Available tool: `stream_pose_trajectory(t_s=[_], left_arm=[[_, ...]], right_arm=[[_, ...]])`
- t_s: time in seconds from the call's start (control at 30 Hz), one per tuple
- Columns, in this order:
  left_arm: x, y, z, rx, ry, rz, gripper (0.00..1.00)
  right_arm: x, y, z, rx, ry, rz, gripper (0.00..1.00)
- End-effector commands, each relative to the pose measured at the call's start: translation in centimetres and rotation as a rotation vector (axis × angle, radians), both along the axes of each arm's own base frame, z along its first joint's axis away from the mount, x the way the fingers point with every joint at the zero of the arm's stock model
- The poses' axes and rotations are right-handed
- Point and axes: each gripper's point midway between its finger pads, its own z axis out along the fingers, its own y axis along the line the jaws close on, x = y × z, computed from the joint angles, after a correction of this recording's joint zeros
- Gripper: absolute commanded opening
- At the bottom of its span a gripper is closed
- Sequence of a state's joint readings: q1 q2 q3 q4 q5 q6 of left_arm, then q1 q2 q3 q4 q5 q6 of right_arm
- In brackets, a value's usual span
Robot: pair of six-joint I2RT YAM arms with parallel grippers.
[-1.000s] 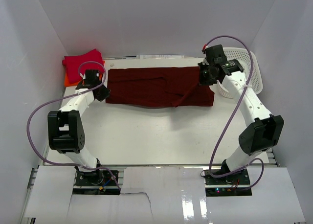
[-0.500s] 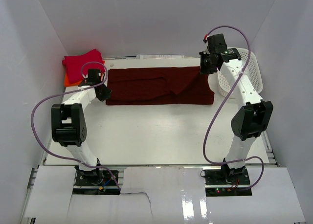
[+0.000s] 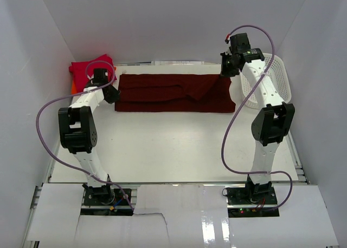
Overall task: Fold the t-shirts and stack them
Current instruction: Fold the other side of the tshirt into a rectangle
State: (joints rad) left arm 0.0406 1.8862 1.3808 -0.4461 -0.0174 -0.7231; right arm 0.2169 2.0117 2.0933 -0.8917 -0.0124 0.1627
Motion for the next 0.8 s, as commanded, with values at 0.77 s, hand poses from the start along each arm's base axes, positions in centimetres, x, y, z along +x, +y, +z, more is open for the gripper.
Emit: stream_pose_trajectory(t_s=[0.77], left_arm=[[3.0,0.3,1.7,-0.094,-0.035,0.029,0.0]], right_arm=[[3.3,-0.6,0.3,0.025,-0.066,0.003,0.08]])
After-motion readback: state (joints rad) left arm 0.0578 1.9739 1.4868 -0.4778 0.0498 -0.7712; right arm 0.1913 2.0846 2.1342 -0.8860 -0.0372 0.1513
